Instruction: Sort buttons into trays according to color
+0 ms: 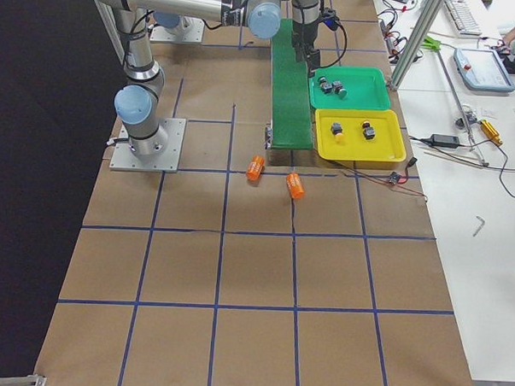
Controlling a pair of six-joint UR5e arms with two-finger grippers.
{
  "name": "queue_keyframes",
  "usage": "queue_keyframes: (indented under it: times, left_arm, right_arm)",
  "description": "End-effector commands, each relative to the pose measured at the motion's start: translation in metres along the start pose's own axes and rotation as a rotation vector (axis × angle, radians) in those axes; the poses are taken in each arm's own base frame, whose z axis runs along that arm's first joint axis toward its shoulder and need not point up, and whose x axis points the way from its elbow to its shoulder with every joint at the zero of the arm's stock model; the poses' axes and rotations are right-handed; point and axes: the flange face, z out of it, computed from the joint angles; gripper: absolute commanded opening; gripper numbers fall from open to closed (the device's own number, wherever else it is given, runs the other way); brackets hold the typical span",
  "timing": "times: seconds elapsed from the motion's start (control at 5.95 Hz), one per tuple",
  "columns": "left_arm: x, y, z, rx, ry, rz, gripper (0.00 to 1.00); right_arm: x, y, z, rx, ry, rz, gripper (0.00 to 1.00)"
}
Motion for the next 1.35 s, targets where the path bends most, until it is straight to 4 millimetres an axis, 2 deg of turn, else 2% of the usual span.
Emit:
queue_keyframes:
  times: [0.0, 0.17, 0.5, 1.18]
  left_arm:
    - [-0.001, 0.000, -0.001, 0.002, 0.000, -0.003, 0.98]
    - [-0.002, 0.000, -0.001, 0.002, -0.002, -0.003, 0.98]
    - [-0.002, 0.001, -0.002, 0.003, -0.003, -0.003, 0.98]
    - [-0.001, 0.001, -0.001, 0.002, 0.000, -0.001, 0.98]
  right_arm:
    - [-0.009, 0.011, -0.033, -0.065, -0.064, 0.233, 1.00]
    - [-0.012, 0.028, -0.046, -0.124, -0.056, 0.267, 1.00]
    - [-0.008, 0.028, -0.038, -0.149, -0.035, 0.256, 1.00]
    - [-0.009, 0.028, -0.036, -0.146, -0.021, 0.270, 1.00]
